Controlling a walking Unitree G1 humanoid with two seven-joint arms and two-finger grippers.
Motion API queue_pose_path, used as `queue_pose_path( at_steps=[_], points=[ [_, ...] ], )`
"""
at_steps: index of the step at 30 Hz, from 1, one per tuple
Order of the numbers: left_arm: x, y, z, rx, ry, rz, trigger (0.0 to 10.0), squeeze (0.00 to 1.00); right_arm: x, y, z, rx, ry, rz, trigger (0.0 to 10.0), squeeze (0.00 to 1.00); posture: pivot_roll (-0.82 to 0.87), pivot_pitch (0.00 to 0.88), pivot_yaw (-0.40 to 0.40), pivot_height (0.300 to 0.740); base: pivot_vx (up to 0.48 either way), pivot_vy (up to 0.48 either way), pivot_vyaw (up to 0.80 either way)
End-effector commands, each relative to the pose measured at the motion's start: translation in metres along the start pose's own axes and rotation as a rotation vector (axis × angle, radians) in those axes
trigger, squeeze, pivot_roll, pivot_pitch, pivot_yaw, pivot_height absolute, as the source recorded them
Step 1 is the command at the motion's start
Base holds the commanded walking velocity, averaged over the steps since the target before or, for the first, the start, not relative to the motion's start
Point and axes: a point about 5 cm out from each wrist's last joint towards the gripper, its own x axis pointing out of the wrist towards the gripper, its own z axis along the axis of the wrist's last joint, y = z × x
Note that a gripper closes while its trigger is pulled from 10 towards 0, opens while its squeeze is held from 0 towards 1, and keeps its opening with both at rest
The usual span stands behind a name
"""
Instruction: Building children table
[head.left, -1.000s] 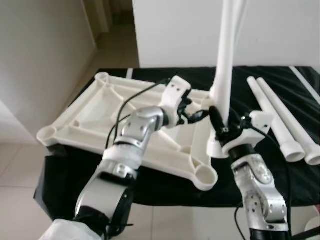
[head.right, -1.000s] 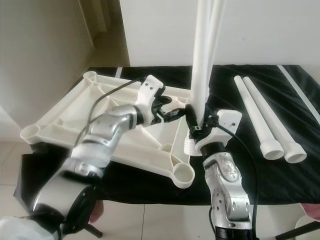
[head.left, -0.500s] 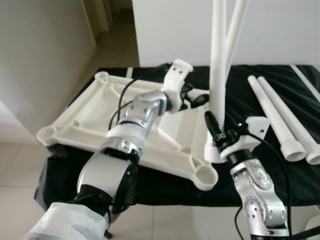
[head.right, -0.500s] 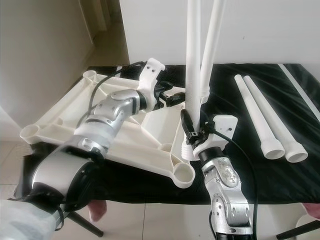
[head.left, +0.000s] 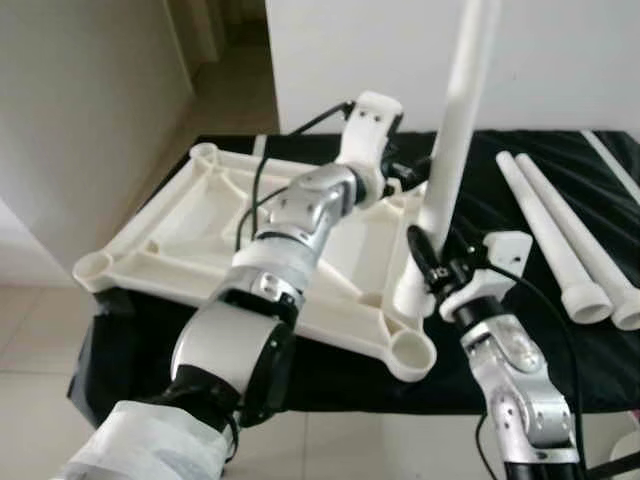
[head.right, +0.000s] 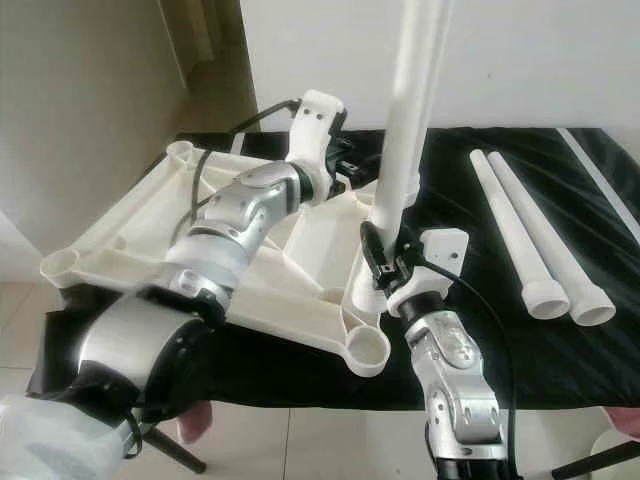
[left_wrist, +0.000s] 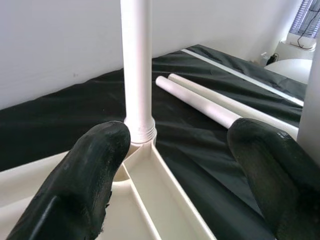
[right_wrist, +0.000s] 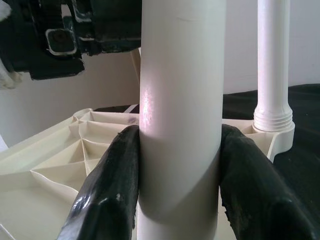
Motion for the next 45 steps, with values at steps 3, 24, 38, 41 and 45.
queue_pose_path(
  at_steps=[3, 24, 38, 41, 45],
  points=[
    [0.008, -0.027, 0.013, 0.012, -0.049, -0.135, 10.0, 0.0, 0.005, 0.015, -0.011, 0.019, 0.061, 0.083, 10.0, 0.0, 0.0, 0.0, 0.029, 0.74, 0.0, 0.0, 0.0],
    [0.001, -0.045, 0.029, 0.015, -0.104, -0.194, 10.0, 0.0, 0.011, 0.01, -0.012, 0.05, 0.047, 0.036, 10.0, 0.0, 0.0, 0.0, 0.03, 0.74, 0.0, 0.0, 0.0],
    [-0.014, -0.002, 0.026, 0.058, -0.201, 0.068, 10.0, 0.0, 0.012, 0.004, 0.006, 0.056, -0.044, -0.013, 10.0, 0.0, 0.0, 0.0, 0.033, 0.74, 0.0, 0.0, 0.0],
    [-0.021, 0.01, 0.022, 0.042, -0.224, 0.108, 10.0, 0.0, 0.011, 0.002, 0.013, 0.047, -0.063, -0.029, 10.0, 0.0, -0.01, 0.0, 0.037, 0.74, 0.0, 0.0, 0.0],
    [-0.029, 0.014, 0.01, 0.042, -0.223, 0.107, 10.0, 0.0, 0.01, 0.0, 0.021, 0.045, -0.084, -0.049, 10.0, 0.0, -0.01, 0.0, 0.037, 0.74, 0.0, 0.0, 0.0]
  ],
)
